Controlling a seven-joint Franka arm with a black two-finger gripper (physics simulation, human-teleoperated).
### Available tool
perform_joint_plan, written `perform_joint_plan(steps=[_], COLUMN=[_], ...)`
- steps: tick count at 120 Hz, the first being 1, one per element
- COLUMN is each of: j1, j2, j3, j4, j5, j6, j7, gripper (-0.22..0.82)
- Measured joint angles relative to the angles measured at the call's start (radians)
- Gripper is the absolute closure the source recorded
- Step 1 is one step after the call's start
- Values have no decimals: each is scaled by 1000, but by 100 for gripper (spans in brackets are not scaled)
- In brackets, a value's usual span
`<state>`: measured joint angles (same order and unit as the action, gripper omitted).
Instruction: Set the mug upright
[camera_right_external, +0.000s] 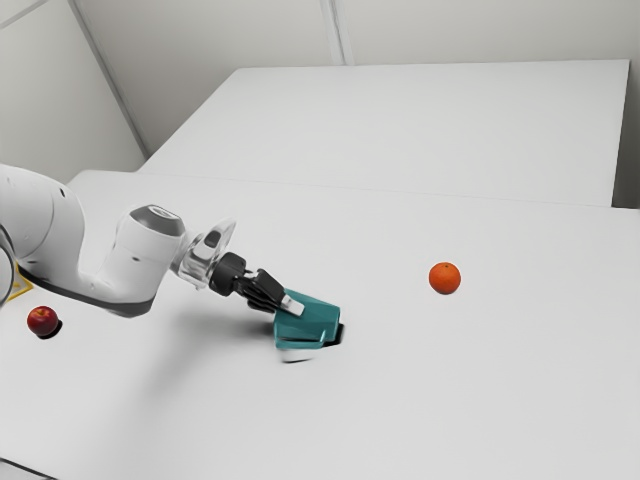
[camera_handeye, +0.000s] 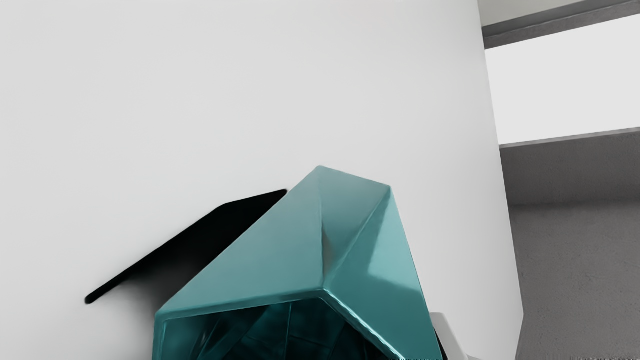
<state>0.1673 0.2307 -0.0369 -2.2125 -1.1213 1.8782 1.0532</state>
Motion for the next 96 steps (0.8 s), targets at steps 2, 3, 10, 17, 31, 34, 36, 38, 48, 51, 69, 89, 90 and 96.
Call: perform_joint_plan(steps=[2, 3, 10, 17, 31, 34, 36, 38, 48, 51, 69, 89, 90, 96], j1=[0, 0, 0, 0, -1, -1, -1, -2, -3, -3, -13, -15, -15, -18], j2=[0, 0, -1, -3, -9, -10, -11, -13, -24, -28, -51, -110, -114, -131], j3=[0, 0, 0, 0, -1, -1, -1, -1, -2, -2, -3, -42, -45, -60], j4=[0, 0, 0, 0, 2, 3, 4, 5, 6, 6, 8, 14, 14, 14], j5=[0, 0, 0, 0, 3, 5, 6, 7, 13, 15, 32, 115, 122, 176], j6=[0, 0, 0, 0, 1, 1, 1, 1, 1, 1, 7, 63, 68, 100], j7=[2, 3, 9, 15, 23, 24, 25, 25, 26, 26, 14, -31, -34, -55], gripper=[73, 74, 74, 75, 75, 75, 75, 74, 75, 75, 75, 75, 75, 75])
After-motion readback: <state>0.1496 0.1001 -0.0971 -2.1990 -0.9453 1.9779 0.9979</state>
